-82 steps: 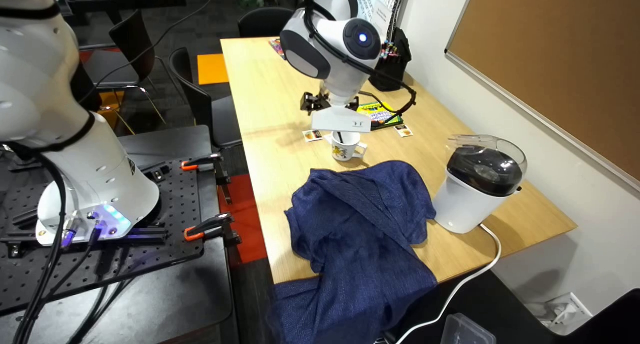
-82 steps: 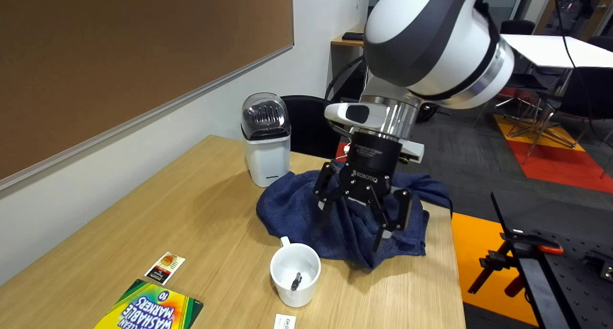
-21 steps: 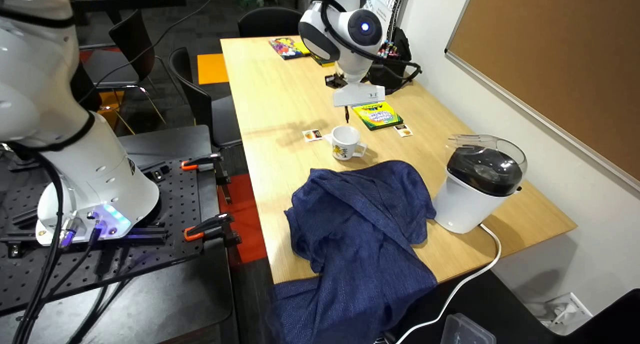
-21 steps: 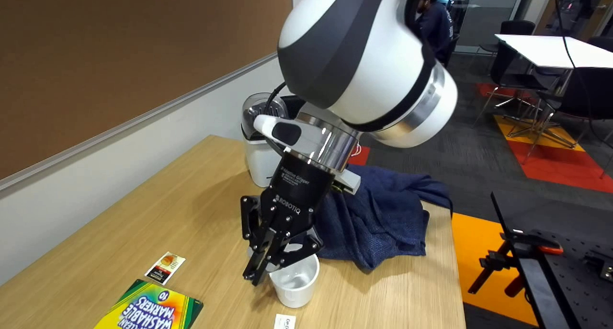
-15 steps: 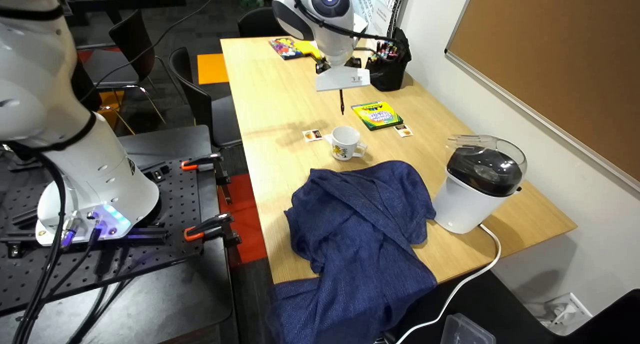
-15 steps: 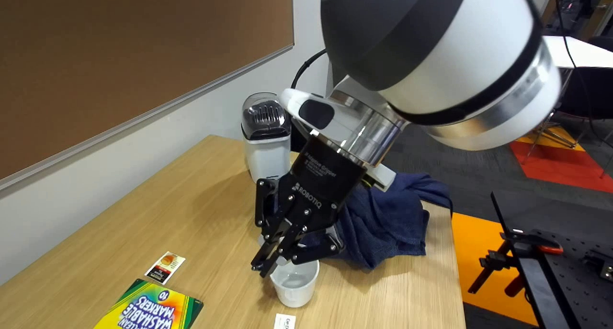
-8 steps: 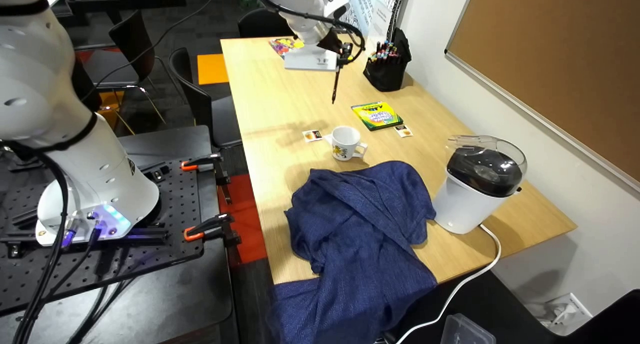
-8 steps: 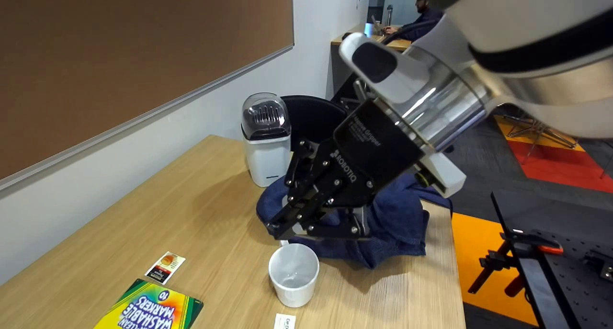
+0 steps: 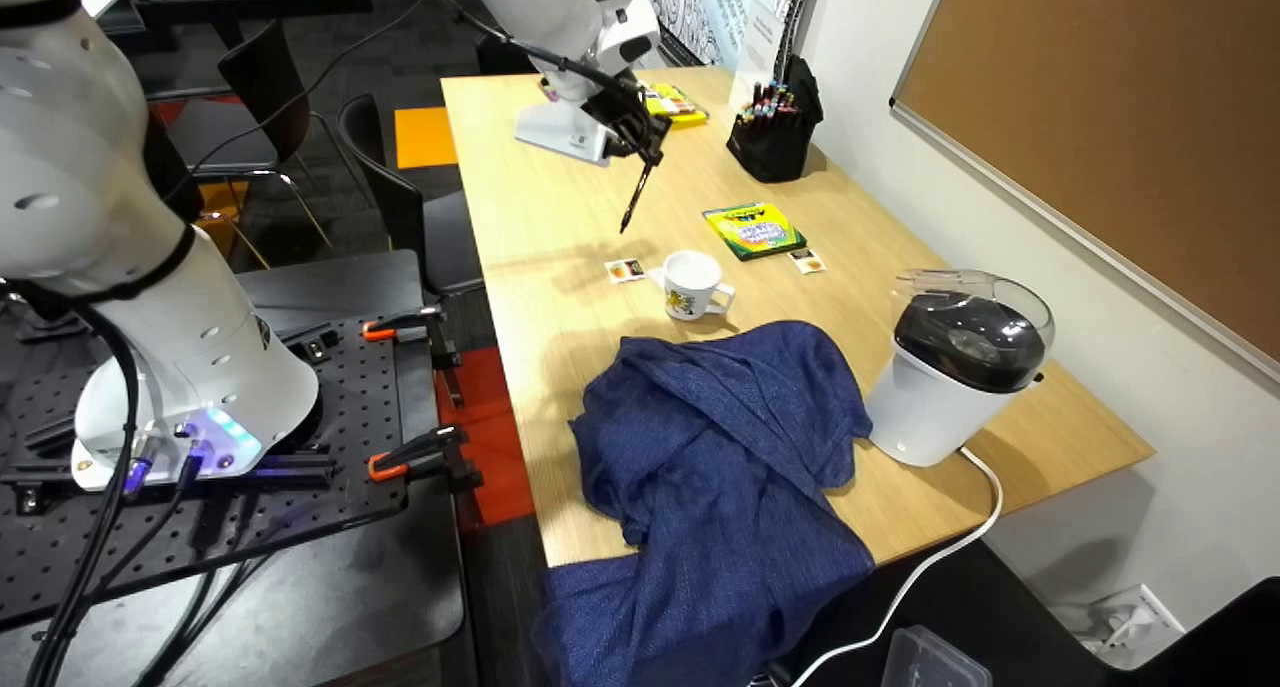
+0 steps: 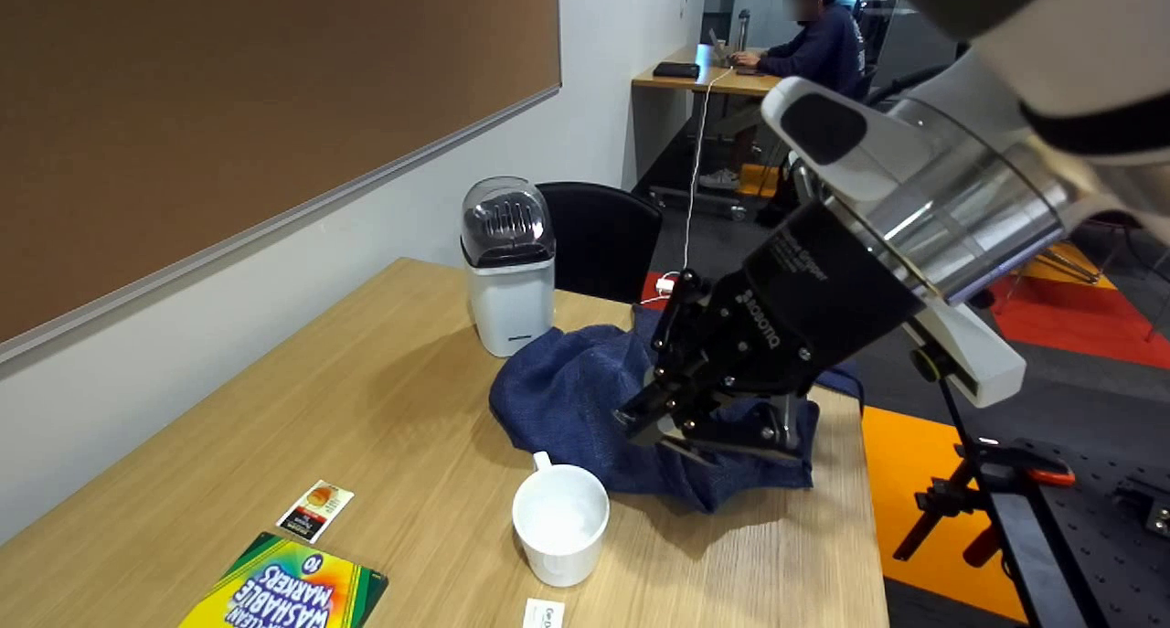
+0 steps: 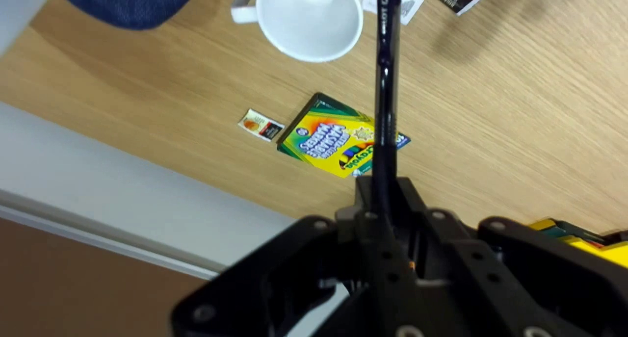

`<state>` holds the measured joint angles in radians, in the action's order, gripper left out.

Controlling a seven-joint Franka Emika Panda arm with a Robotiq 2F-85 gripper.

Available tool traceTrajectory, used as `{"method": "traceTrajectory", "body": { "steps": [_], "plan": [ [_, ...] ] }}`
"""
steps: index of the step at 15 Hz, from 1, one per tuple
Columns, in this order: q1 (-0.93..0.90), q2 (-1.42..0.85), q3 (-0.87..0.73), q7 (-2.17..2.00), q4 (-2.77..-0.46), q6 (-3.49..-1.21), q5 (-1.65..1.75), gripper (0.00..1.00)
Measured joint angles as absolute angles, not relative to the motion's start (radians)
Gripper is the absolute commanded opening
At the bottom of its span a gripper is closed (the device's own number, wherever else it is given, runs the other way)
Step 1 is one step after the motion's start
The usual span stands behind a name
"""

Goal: Take the pen out of the mug and put it on the table

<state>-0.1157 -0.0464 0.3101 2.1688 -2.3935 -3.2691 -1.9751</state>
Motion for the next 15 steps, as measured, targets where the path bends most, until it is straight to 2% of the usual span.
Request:
{"method": "traceTrajectory", "body": {
  "steps": [8, 15],
  "plan": [
    [-0.104, -0.143, 0.322, 1.985, -2.501, -3.269, -1.976, 0.03],
    [-0.073, -0.253, 0.306, 1.730, -2.550, -3.235, -1.763, 0.03]
  ]
}}
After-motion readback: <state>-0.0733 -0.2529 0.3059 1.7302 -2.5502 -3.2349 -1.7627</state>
